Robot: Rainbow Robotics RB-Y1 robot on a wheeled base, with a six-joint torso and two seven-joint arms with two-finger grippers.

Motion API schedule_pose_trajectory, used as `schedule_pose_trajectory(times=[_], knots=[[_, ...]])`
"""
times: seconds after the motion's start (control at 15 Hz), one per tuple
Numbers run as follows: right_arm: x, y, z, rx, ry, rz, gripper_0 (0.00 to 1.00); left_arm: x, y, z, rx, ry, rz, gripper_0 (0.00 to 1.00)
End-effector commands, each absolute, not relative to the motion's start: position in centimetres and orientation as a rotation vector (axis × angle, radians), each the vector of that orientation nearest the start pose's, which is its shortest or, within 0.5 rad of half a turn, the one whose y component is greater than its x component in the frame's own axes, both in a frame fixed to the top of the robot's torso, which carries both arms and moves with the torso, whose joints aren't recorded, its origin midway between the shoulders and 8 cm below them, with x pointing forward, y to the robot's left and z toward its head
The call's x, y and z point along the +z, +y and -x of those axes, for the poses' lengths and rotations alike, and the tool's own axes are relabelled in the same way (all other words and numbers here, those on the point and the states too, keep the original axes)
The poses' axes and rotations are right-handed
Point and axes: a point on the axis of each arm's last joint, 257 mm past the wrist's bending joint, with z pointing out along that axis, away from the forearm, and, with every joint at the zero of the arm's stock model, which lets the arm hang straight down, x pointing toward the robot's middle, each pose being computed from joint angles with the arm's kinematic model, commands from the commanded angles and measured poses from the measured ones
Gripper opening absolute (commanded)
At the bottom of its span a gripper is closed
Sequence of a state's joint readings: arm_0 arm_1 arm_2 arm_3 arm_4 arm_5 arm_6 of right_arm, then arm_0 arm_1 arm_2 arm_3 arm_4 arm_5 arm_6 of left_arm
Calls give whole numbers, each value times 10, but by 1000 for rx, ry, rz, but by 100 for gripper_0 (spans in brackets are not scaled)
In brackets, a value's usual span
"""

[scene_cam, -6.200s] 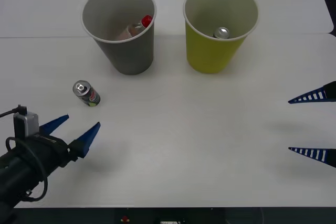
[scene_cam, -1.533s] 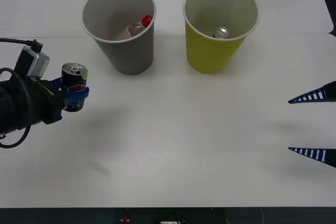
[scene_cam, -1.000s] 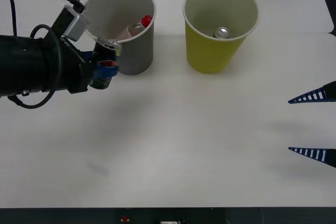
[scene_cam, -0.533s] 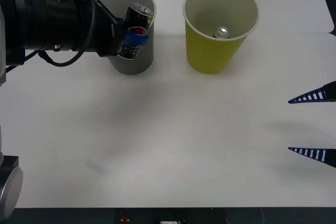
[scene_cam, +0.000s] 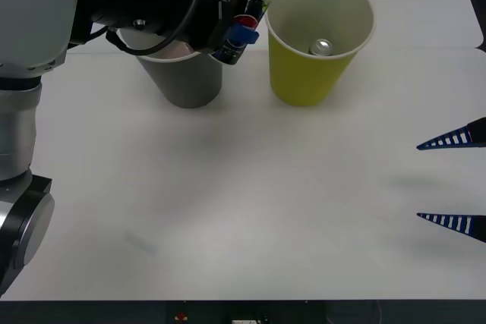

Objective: Put the can into the green bin and the plastic bottle into the gray bin

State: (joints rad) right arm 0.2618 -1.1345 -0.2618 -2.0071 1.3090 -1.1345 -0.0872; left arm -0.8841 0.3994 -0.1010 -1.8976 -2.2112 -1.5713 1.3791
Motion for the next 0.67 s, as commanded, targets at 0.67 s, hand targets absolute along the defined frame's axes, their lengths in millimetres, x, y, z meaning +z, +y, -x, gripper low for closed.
schedule_pose_trajectory(times=[0.67], knots=[[-167,-286,-341,209,1596,1634,100,22,-48,-527,-300,1966,-1189,0]])
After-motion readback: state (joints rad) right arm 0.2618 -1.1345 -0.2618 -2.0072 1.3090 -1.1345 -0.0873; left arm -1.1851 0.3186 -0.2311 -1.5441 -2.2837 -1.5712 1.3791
